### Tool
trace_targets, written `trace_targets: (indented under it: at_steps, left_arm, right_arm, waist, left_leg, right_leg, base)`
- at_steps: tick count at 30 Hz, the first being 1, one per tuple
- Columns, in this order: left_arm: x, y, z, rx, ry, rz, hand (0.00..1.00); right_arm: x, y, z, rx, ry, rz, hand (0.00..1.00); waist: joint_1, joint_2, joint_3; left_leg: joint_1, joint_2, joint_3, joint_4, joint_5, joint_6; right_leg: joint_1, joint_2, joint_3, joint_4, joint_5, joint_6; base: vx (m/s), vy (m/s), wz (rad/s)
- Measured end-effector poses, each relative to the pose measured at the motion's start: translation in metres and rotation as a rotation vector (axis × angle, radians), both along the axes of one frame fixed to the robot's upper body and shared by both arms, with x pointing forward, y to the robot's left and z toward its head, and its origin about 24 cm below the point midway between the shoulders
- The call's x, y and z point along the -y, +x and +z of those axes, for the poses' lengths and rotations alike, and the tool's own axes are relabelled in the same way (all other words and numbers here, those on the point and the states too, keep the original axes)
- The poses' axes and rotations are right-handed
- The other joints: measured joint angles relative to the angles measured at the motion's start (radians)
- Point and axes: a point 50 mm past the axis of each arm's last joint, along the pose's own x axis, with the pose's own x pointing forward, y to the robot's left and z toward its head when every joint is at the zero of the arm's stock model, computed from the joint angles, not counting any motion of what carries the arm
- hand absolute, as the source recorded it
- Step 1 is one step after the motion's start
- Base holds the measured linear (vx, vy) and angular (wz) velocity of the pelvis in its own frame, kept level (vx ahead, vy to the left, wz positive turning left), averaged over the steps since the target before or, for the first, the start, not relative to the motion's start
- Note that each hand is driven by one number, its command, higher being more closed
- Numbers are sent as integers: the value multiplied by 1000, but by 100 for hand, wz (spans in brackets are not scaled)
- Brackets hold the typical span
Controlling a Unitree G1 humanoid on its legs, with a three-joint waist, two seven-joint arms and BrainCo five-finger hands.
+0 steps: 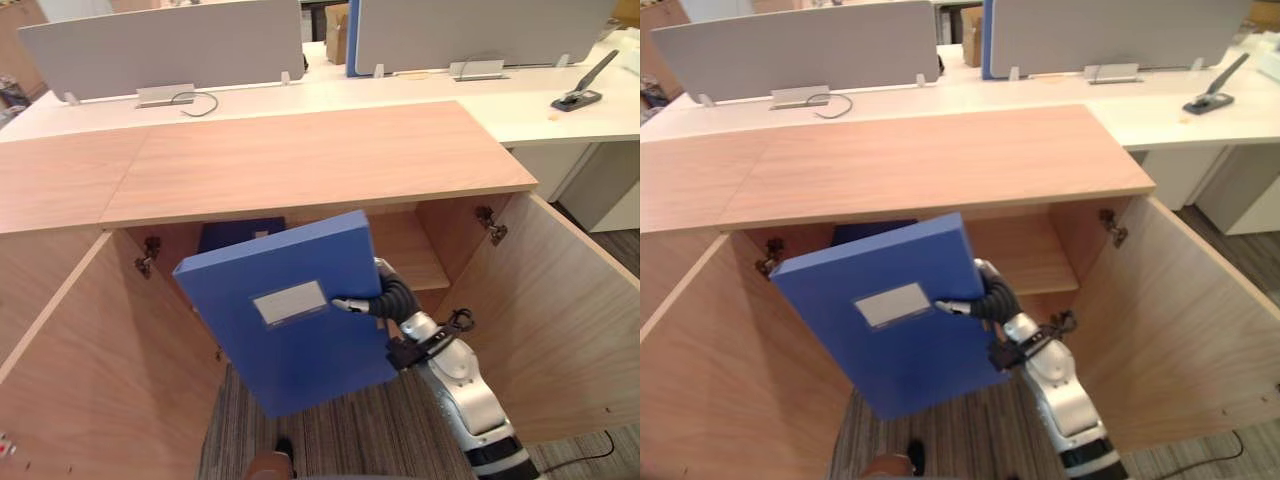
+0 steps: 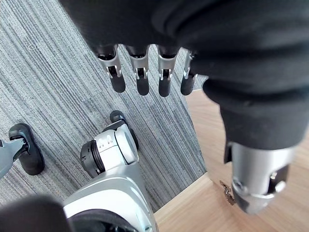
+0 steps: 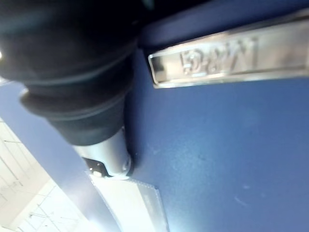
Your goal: Walk over to the cabinet, pick up the folder, carry it to the office cabinet, place the folder inside the office cabinet, then close the office cabinet door
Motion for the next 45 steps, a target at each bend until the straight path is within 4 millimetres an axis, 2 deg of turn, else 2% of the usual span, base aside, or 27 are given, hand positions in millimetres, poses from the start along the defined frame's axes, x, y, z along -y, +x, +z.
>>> trace_targets:
  at_steps: [2,4,6,8,9,11,12,13,14,16,17,18,19,20,21,23,26,32,35,36,38,40,42,43,44,45]
  left_arm:
    - [-5,11,0,22,17,-28,0]
    - [-6,20,0,38,26,-54,0]
    - [-6,25,1,55,38,-74,0]
    - [-2,28,1,61,36,-84,0]
    - [-1,29,1,63,34,-103,0]
    - [-2,29,1,63,38,-117,0]
    - [-3,30,1,59,41,-138,0]
    - [-7,30,2,55,49,-160,0]
    - [-8,31,2,55,53,-177,0]
    - [-9,41,2,71,58,-222,0]
    - [-9,42,2,72,58,-227,0]
    - [-12,42,3,69,67,-249,0]
    - [-14,42,3,65,71,-266,0]
    - [-12,42,2,55,65,-287,0]
    - [-9,37,2,42,56,-301,0]
    - [-7,30,1,24,49,-300,0]
    - [-4,24,1,11,36,-291,0]
    - [-5,26,1,18,39,-325,0]
    - [-5,28,1,25,41,-335,0]
    - [-5,32,2,37,41,-343,0]
    - [-5,35,2,48,44,-350,0]
    - [-2,41,2,63,40,-371,0]
    - [1,46,2,82,36,-368,0]
    - [4,50,2,97,28,-358,0]
    - [5,51,2,103,23,-350,0]
    - [7,52,2,108,15,-339,0]
  right_arm:
    - [-12,1,3,21,-26,45,100]
    - [-22,4,7,57,-63,82,100]
    - [-31,9,5,66,-112,114,100]
    - [-32,12,-3,50,-160,120,100]
    - [-34,11,-11,34,-203,125,100]
    - [-35,10,-15,27,-228,139,100]
    - [-37,9,-15,30,-238,148,100]
    - [-40,8,-16,31,-242,164,100]
    - [-42,7,-16,30,-244,173,100]
    - [-44,5,-18,26,-249,193,100]
    - [-43,5,-19,21,-253,194,100]
    - [-41,5,-21,17,-262,192,100]
    - [-41,5,-20,18,-262,193,100]
    - [-36,3,-25,4,-281,186,100]
    - [-31,1,-30,-9,-312,197,100]
    - [-31,-2,-33,-13,-340,222,100]
    - [-31,-7,-39,-16,-406,275,100]
    - [-32,-15,-49,38,-612,412,100]
    - [-19,-12,-66,25,-759,456,100]
    - [-5,-8,-79,-7,-852,443,100]
    - [11,-3,-93,-65,-929,409,100]
    - [42,8,-107,-164,-989,289,100]
    - [80,26,-108,-274,-938,57,100]
    - [105,36,-105,-344,-851,-116,100]
    - [118,39,-104,-395,-765,-213,100]
    - [137,40,-108,-500,-586,-371,100]
  waist:
    - [-2,-28,-13]
    - [3,-30,-20]
    - [14,-19,-30]
    - [25,-2,-32]
    - [26,7,-33]
    - [19,7,-31]
    - [10,7,-31]
    - [3,2,-35]
    - [2,0,-37]
    - [0,2,-22]
    - [-2,3,-21]
    - [-5,-5,-20]
    - [-5,-20,-19]
    - [-3,-15,-13]
    - [4,3,-25]
    - [5,9,-30]
    - [6,10,-31]
    - [16,8,-35]
    - [23,6,-34]
    - [30,6,-31]
    - [35,8,-26]
    - [34,23,9]
    - [33,41,25]
    - [32,49,41]
    - [32,54,49]
    - [33,56,57]
  left_leg:
    - [14,-38,14,-33,8,11]
    - [37,-74,32,-59,15,38]
    - [62,-114,61,-77,2,60]
    - [103,-130,81,-105,1,63]
    - [142,-143,83,-118,0,65]
    - [184,-153,78,-122,-10,79]
    - [208,-159,73,-123,-27,104]
    - [219,-165,70,-122,-34,109]
    - [219,-165,66,-119,-38,113]
    - [213,-155,34,-102,-50,122]
    - [207,-151,25,-88,-58,121]
    - [185,-145,13,-35,-86,110]
    - [171,-151,7,2,-107,100]
    - [155,-138,-16,62,-139,82]
    - [140,-116,-20,80,-153,77]
    - [114,-98,-26,85,-157,71]
    - [94,-85,-34,86,-157,69]
    - [65,-92,-43,88,-158,68]
    - [44,-102,-53,105,-159,67]
    - [20,-107,-57,139,-167,59]
    - [-20,-112,-62,196,-178,56]
    - [-72,-121,-77,300,-221,66]
    - [-152,-130,-94,422,-283,77]
    - [-189,-137,-100,490,-312,82]
    - [-205,-141,-102,521,-324,82]
    - [-234,-150,-102,573,-344,84]
  right_leg:
    - [0,-39,-1,-5,-1,23]
    - [2,-78,1,-6,-3,49]
    - [-25,-127,9,55,-28,86]
    - [-53,-151,12,155,-57,94]
    - [-105,-177,0,315,-92,71]
    - [-164,-214,-45,487,-103,40]
    - [-188,-253,-115,591,-105,3]
    - [-202,-282,-156,642,-119,-27]
    - [-203,-286,-171,644,-130,-33]
    - [-207,-264,-193,589,-185,-5]
    - [-207,-253,-194,563,-187,0]
    - [-197,-231,-204,477,-172,1]
    - [-190,-227,-220,425,-127,-4]
    - [-161,-221,-238,418,-117,64]
    - [-157,-199,-246,399,-117,63]
    - [-168,-180,-254,387,-117,60]
    - [-169,-164,-273,368,-114,56]
    - [-171,-163,-289,344,-107,60]
    - [-173,-175,-303,346,-107,60]
    - [-183,-183,-303,359,-107,60]
    - [-203,-194,-306,392,-113,63]
    - [-211,-222,-335,465,-155,69]
    - [-264,-257,-348,583,-209,77]
    - [-284,-282,-354,644,-238,82]
    - [-292,-293,-356,674,-250,84]
    - [-311,-317,-356,729,-274,90]
  base:
    - [201,162,2]
    - [213,178,-8]
    - [187,189,-24]
    - [180,188,-32]
    - [189,207,-25]
    - [145,162,-7]
    - [161,108,5]
    - [132,73,6]
    - [100,4,8]
    - [77,-46,22]
    - [42,-108,43]
    - [18,-108,38]
    - [15,-150,52]
    - [24,-126,30]
    - [36,-109,23]
    - [34,-70,5]
    - [47,-48,10]
    - [52,27,10]
    - [40,55,18]
    - [10,79,22]
    - [-13,66,24]
    - [-55,60,44]
    - [-122,81,52]
    - [-122,68,50]
    - [-132,64,47]
    - [-107,57,32]
